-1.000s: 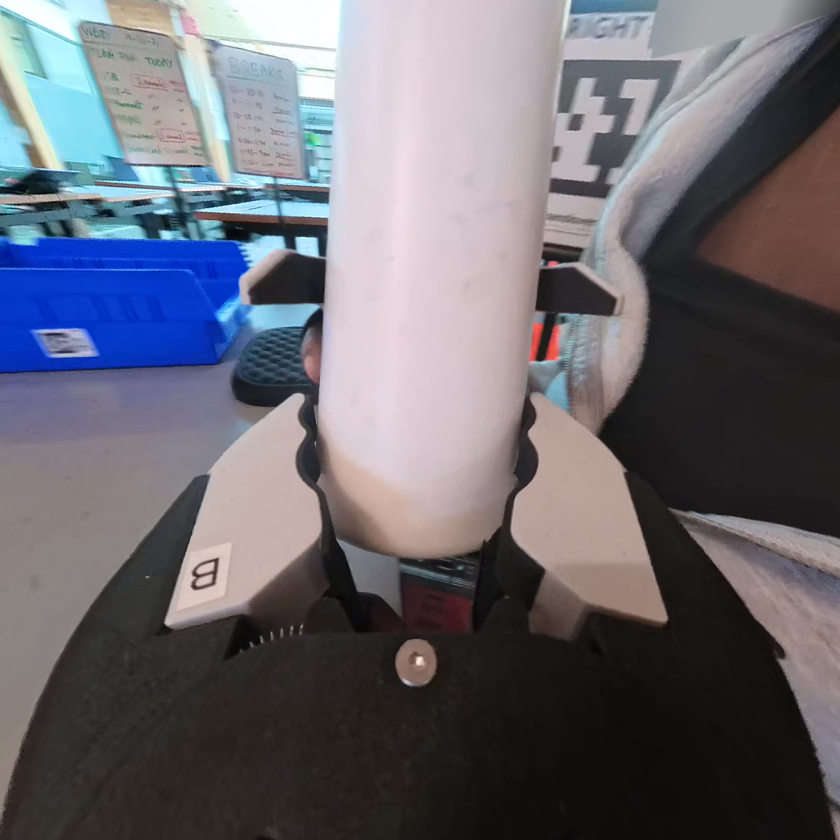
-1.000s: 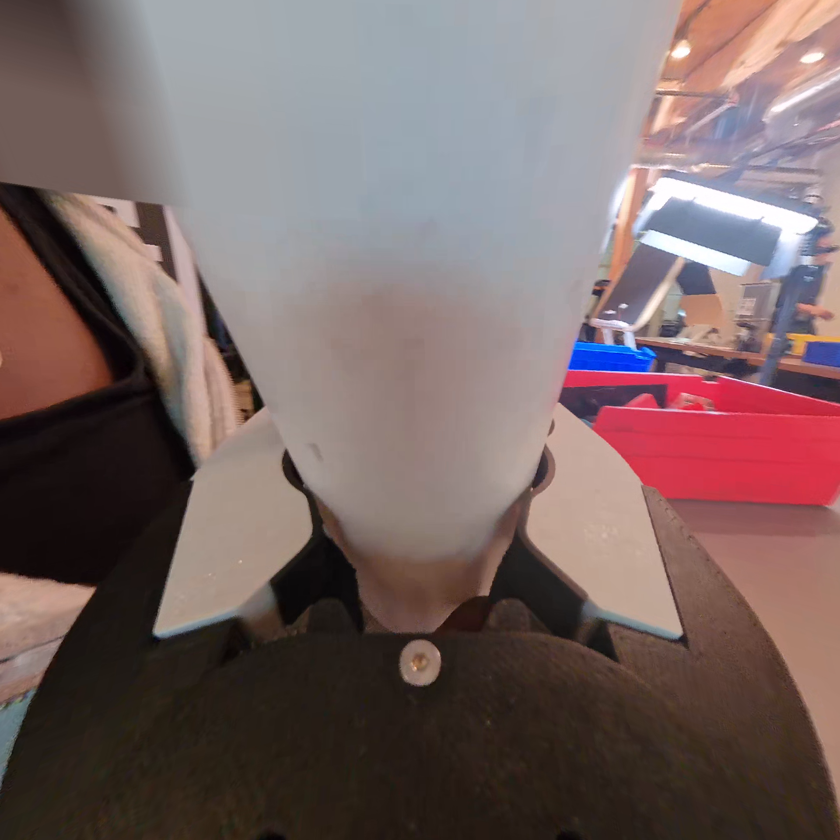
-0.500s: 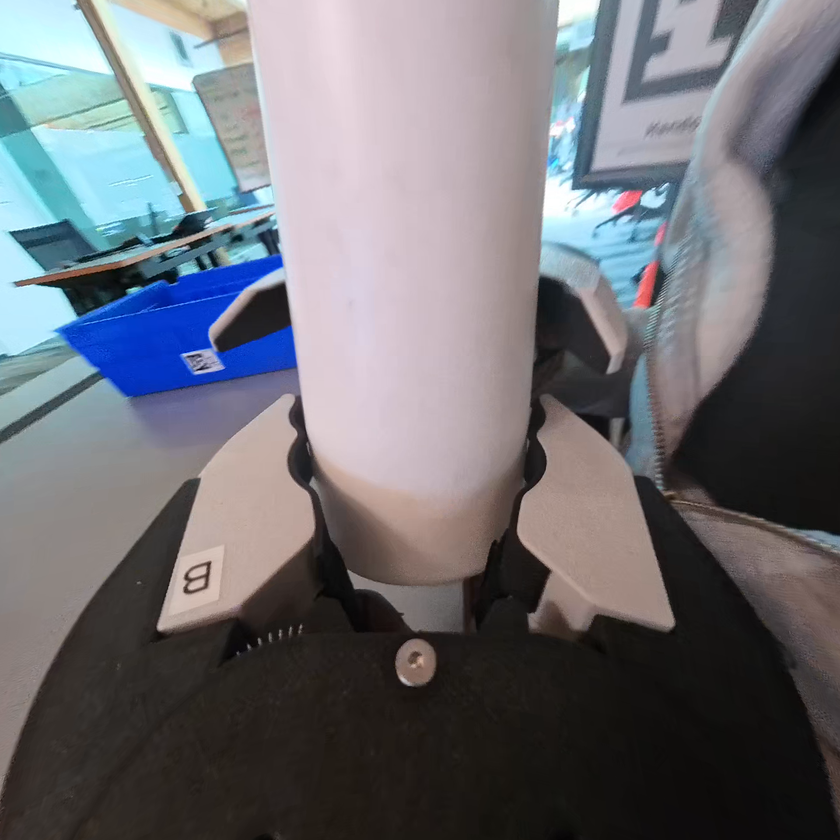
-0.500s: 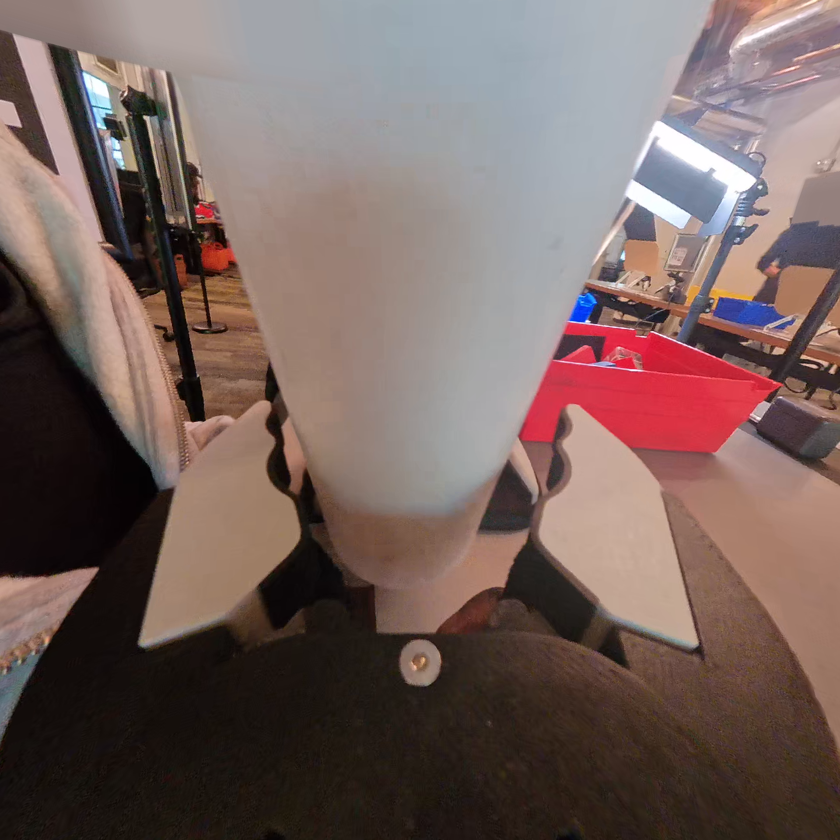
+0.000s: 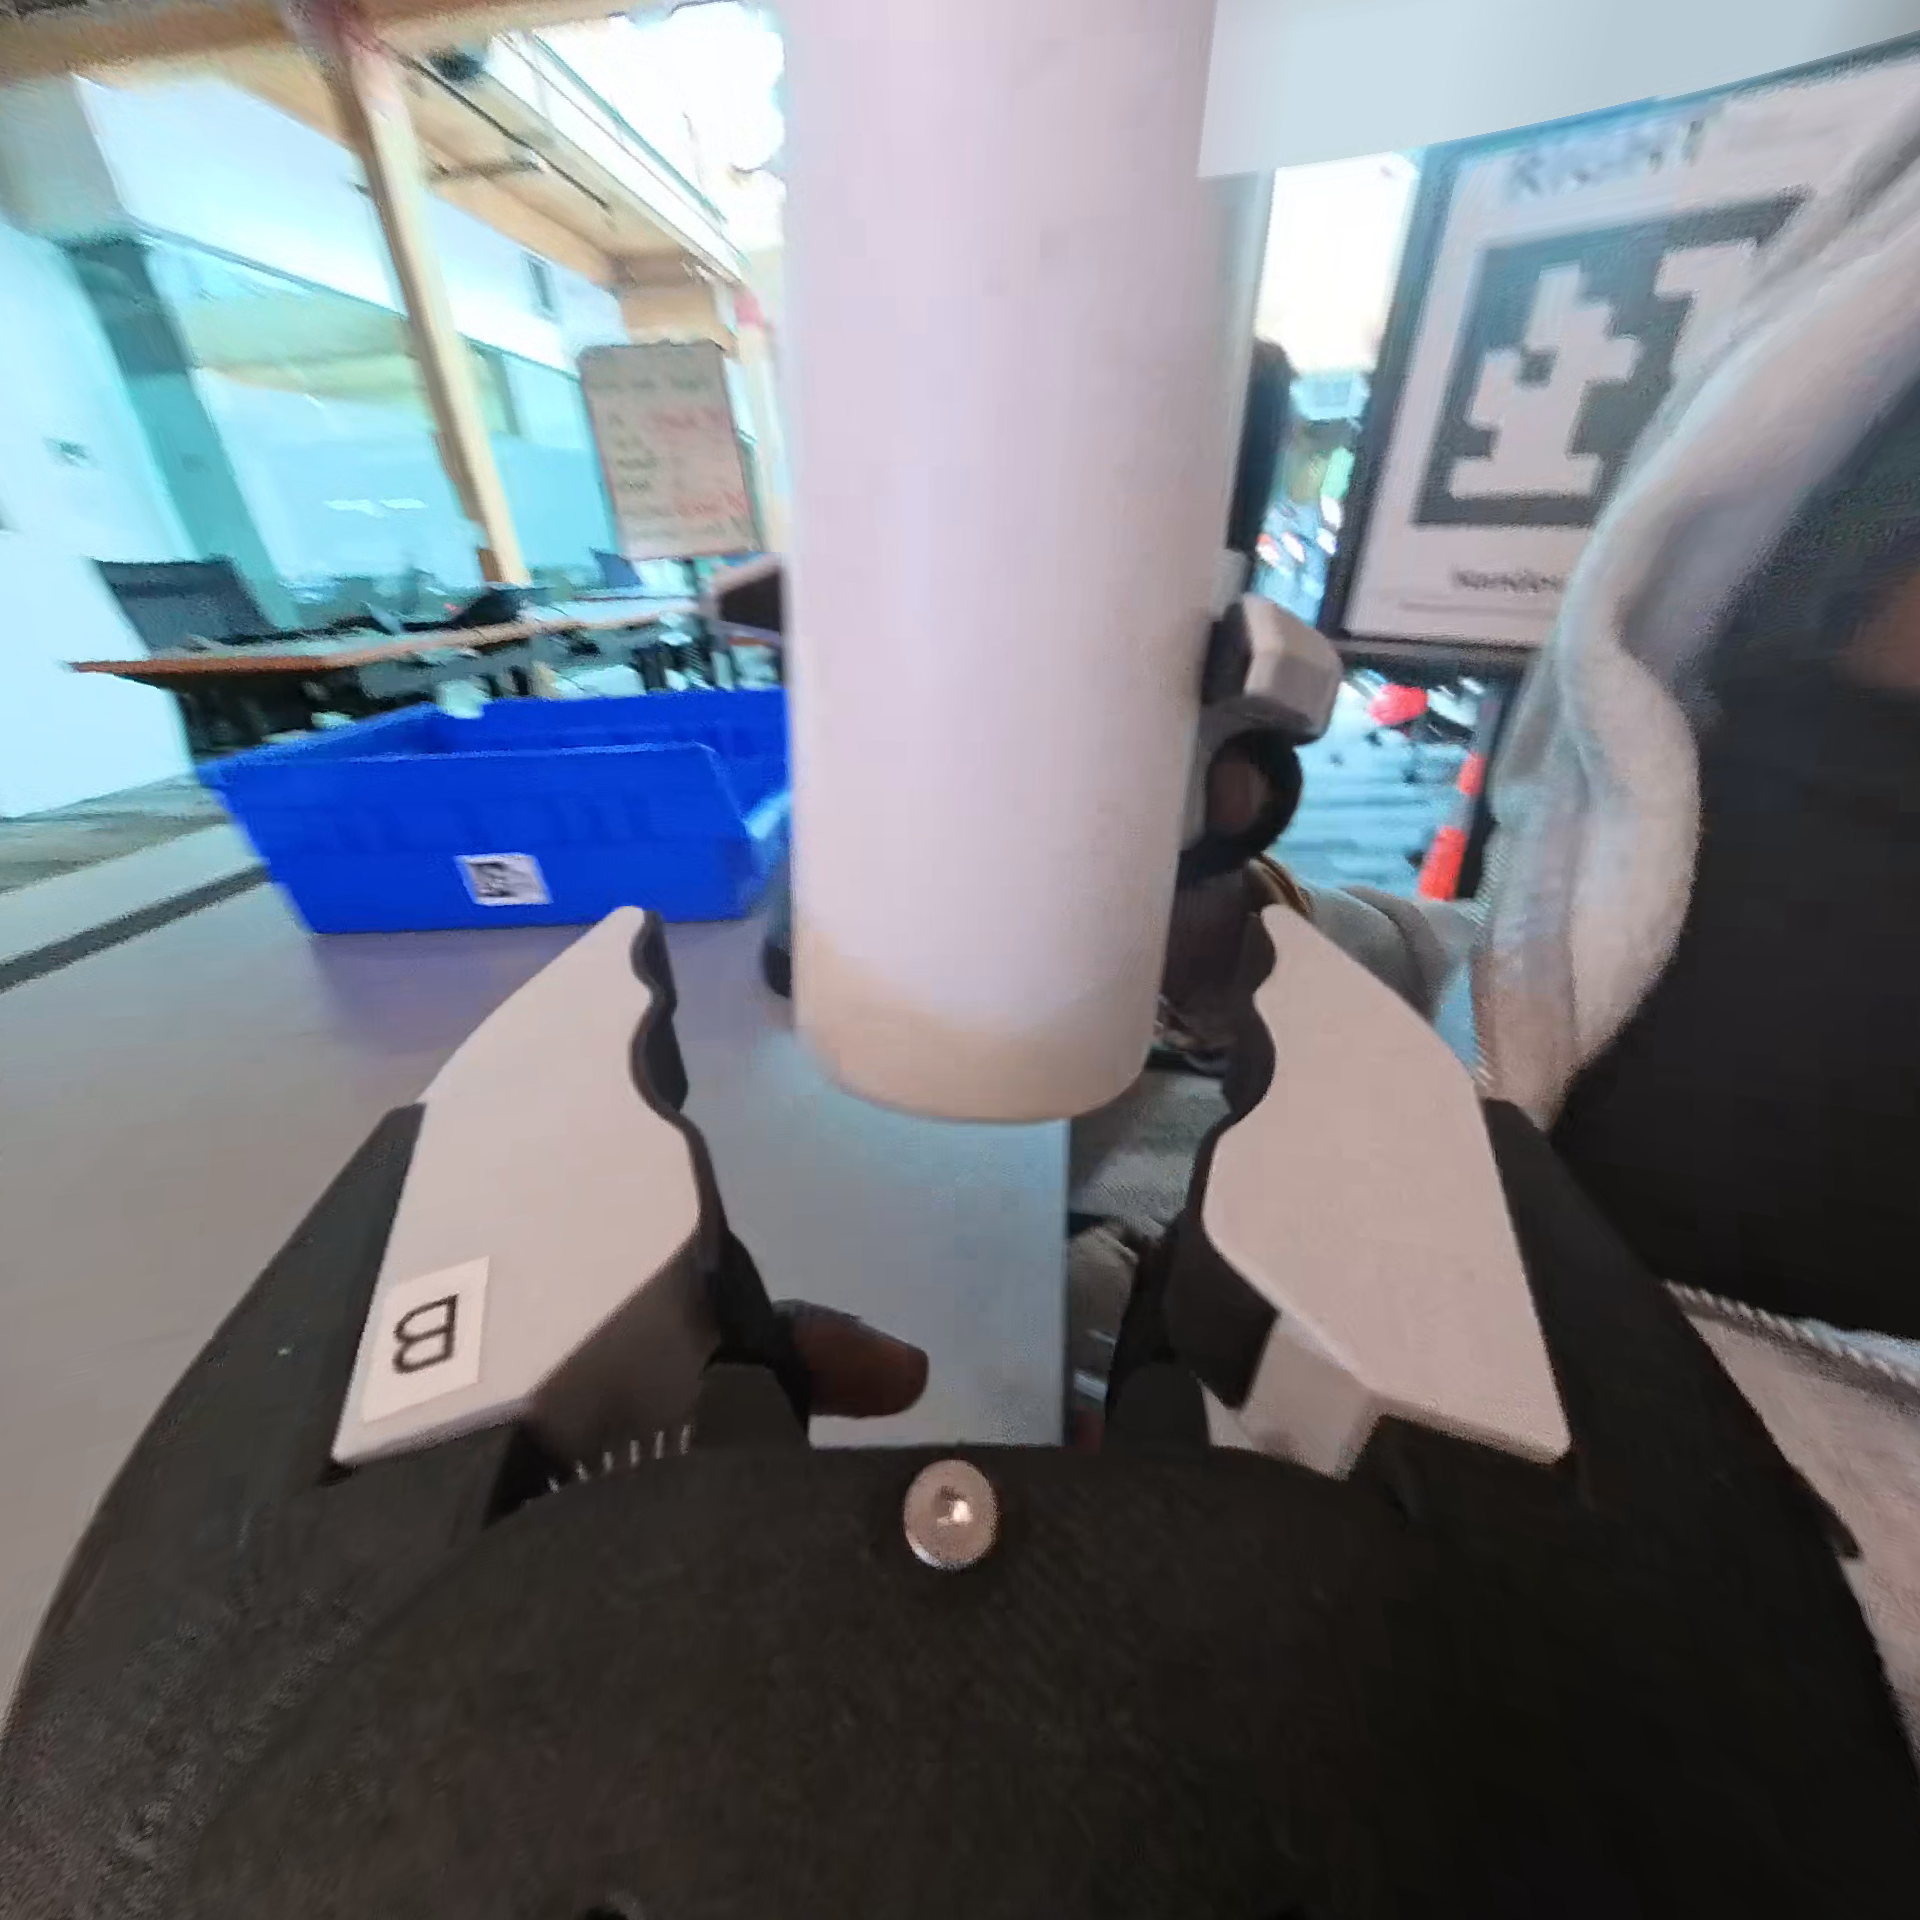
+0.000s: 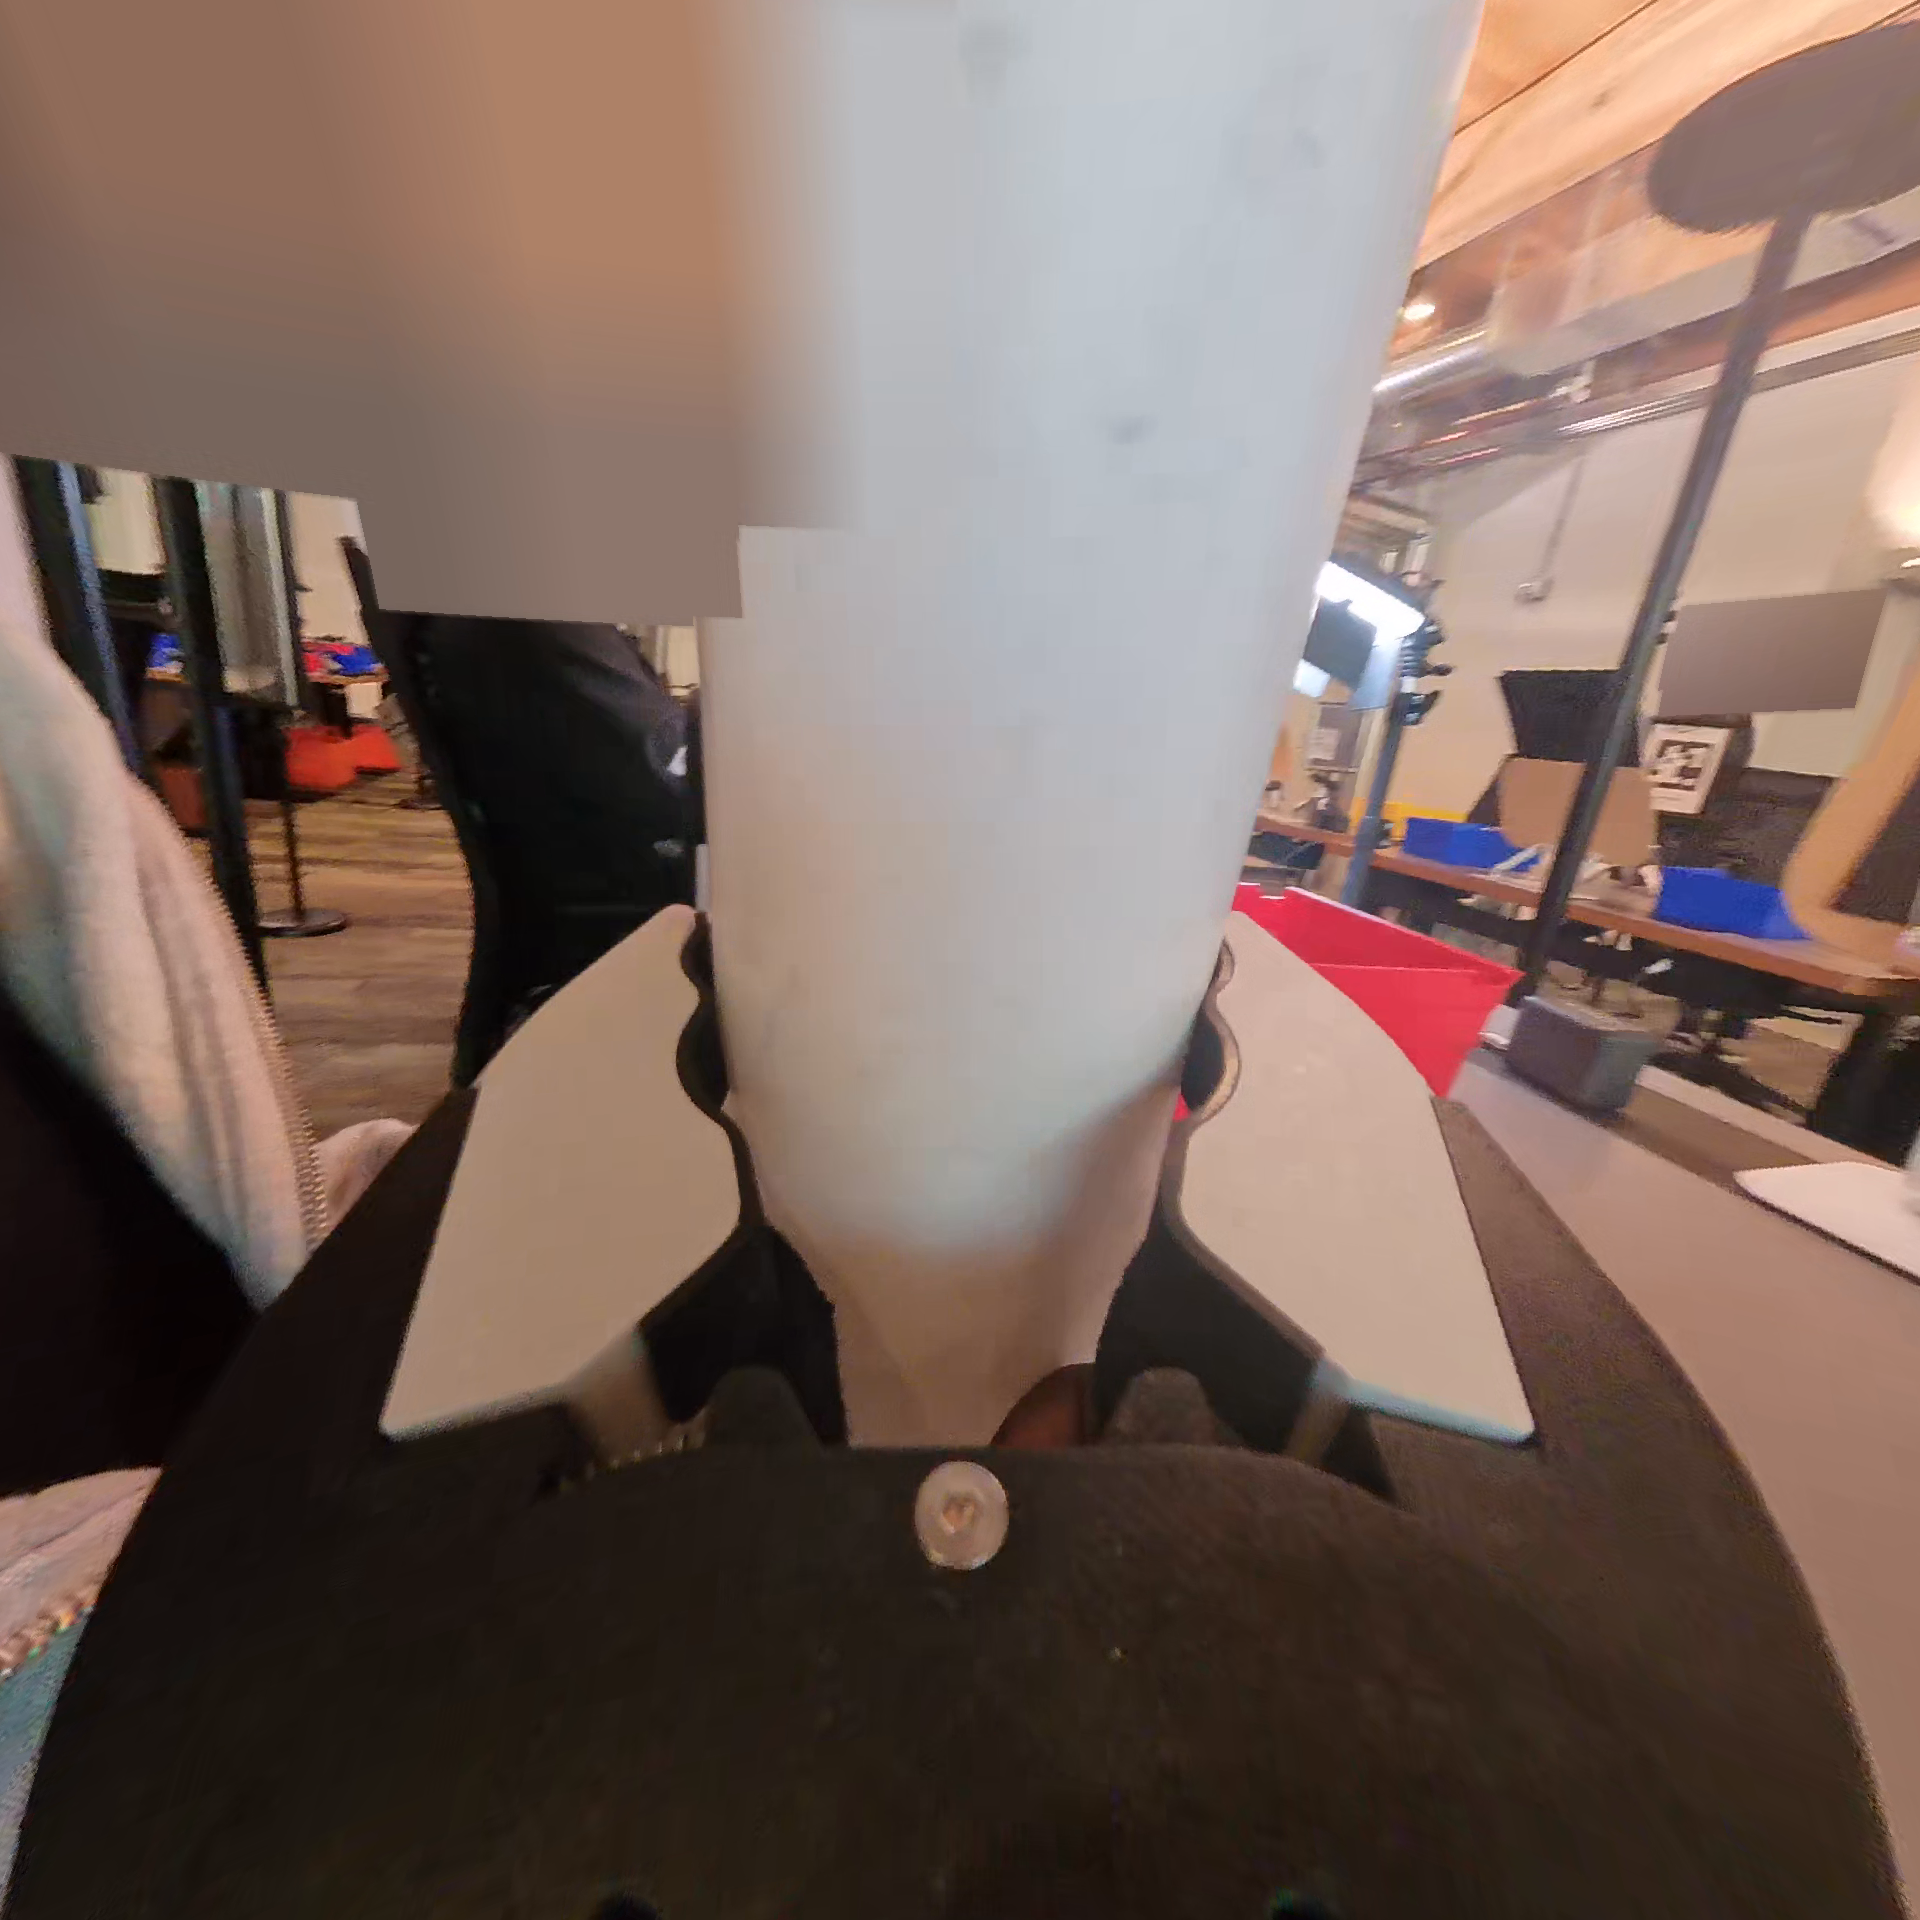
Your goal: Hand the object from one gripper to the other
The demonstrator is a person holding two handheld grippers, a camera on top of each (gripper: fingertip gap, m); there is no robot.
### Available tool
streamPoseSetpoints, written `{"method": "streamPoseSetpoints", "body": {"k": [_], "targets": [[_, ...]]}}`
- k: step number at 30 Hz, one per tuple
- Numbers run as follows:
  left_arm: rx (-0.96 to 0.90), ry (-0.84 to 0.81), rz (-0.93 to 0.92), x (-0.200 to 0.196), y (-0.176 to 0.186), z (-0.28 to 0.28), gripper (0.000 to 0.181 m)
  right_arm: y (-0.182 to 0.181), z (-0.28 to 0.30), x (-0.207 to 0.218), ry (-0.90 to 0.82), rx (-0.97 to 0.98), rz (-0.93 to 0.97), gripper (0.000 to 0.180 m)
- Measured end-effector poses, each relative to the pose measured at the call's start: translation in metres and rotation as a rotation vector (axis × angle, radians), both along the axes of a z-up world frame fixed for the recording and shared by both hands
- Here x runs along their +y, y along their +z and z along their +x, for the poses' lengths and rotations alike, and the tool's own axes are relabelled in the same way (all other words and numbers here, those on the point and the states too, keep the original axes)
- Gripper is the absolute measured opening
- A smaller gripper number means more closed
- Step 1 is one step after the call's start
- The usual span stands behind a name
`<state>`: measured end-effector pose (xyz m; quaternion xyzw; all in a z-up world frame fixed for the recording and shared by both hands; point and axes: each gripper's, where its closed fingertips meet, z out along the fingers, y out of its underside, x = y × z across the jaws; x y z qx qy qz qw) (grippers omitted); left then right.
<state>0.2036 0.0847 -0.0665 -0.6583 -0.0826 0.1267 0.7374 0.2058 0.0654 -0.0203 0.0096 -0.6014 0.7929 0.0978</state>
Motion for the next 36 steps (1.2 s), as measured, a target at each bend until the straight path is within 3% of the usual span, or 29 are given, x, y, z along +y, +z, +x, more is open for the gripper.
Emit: {"method": "streamPoseSetpoints", "body": {"k": [5, 8, 13, 17, 21, 25, 30, 36], "targets": [[0.048, 0.390, 0.231, -0.059, 0.033, -0.044, 0.115, 0.016, -0.041, 0.034, -0.215, 0.020, 0.027, 0.088], [-0.014, 0.569, 0.277, -0.097, 0.034, -0.063, 0.115, 0.037, -0.072, 0.070, -0.386, 0.048, 0.069, 0.088], [-0.076, 0.627, 0.262, -0.127, 0.027, -0.070, 0.115, 0.075, -0.136, 0.153, -0.678, 0.000, 0.175, 0.089], [-0.108, 0.612, 0.169, -0.131, 0.017, -0.069, 0.115, 0.080, -0.196, 0.220, -0.888, -0.046, 0.306, 0.088], [-0.080, 0.645, 0.084, -0.133, 0.011, -0.070, 0.112, 0.046, -0.259, 0.258, -0.924, -0.251, 0.418, 0.088], [-0.077, 0.643, 0.094, -0.131, 0.014, -0.070, 0.110, -0.032, -0.301, 0.274, -0.861, -0.580, 0.543, 0.088], [-0.088, 0.667, 0.092, -0.137, 0.012, -0.072, 0.105, -0.110, -0.319, 0.279, -0.813, -0.855, 0.726, 0.089], [-0.158, 0.657, 0.097, -0.142, 0.007, -0.074, 0.104, -0.135, -0.318, 0.271, -0.740, -1.050, 0.824, 0.089]]}}
